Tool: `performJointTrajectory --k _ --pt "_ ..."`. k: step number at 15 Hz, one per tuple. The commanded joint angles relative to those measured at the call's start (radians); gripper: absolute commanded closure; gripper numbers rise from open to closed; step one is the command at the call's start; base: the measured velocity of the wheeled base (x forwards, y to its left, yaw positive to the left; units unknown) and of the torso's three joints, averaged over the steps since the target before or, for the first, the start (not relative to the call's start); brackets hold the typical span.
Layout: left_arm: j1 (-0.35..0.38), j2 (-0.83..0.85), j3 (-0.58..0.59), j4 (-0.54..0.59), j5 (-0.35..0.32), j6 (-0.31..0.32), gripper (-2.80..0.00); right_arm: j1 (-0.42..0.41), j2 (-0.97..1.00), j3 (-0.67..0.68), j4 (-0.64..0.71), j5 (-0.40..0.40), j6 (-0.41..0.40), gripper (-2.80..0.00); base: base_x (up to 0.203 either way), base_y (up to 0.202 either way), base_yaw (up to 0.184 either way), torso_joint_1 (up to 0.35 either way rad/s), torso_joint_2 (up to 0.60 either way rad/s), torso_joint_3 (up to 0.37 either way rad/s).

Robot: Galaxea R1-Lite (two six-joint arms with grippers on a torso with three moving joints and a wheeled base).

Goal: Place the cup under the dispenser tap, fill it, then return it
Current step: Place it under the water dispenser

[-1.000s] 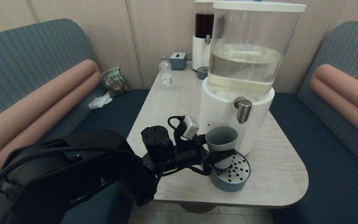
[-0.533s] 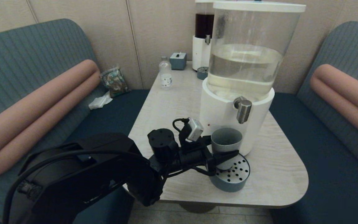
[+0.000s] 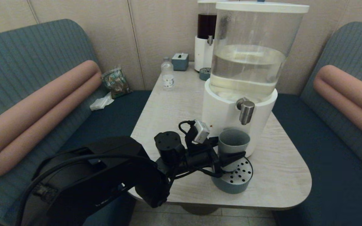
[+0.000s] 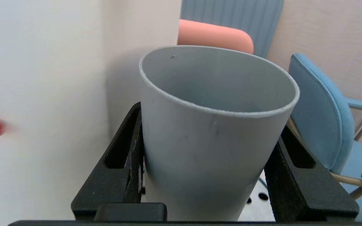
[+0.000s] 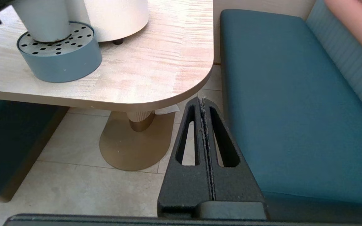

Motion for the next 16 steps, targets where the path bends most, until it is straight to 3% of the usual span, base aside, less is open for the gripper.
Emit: performJointTrajectory --k 1,16 --pt "-0.003 0.034 -0.017 -0.003 -0.002 -0.006 0.00 0.000 -0.002 0.001 0.000 0.000 0.001 0.00 0.000 0.000 0.000 0.000 0.00 0.000" --pt "-0.025 0.063 -0.026 -0.003 0.010 -0.011 0.00 0.000 0.000 0.000 0.000 0.000 -0.001 0.00 0.000 0.000 0.000 0.000 0.00 0.000"
